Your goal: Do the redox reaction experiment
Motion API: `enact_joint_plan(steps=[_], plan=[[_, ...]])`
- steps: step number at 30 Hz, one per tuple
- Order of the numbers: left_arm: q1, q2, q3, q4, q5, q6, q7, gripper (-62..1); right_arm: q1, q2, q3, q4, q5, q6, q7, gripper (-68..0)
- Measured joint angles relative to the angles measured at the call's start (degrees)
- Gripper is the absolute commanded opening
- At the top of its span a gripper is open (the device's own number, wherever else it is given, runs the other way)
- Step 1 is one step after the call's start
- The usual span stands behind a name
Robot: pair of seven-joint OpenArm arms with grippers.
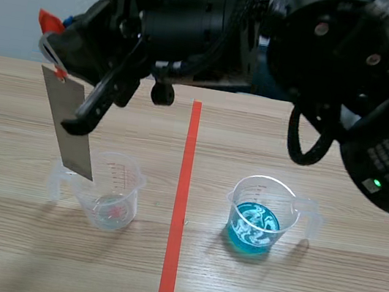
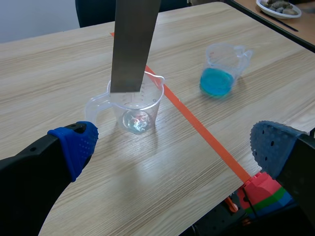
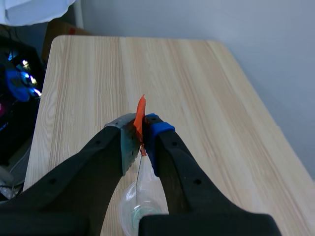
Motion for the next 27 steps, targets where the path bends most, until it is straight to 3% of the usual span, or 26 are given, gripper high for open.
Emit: enact_joint_plan(steps=[6, 12, 16, 27], plan=[[0.0, 0.0, 0.0, 0.0, -4.76, 3.63, 2.51, 1.4, 0.0, -0.02, 3.32, 6.36, 1.88, -3.06, -5.09, -67.1], [0.0, -0.02, 0.0, 0.0, -4.59, 4.24, 2.71, 1.4, -0.02, -0.02, 3.78, 6.84, 1.88, -3.28, -7.1, -67.1], [0.0, 0.0, 0.0, 0.0, -6.99, 4.66, 2.71, 1.4, -0.02, -0.02, 3.78, 6.8, 1.88, -3.28, -7.08, -67.1], [0.0, -0.02, 0.0, 0.0, -6.88, 4.66, 2.71, 1.4, -0.04, -0.02, 3.78, 6.8, 1.88, -3.26, -7.04, -67.1]])
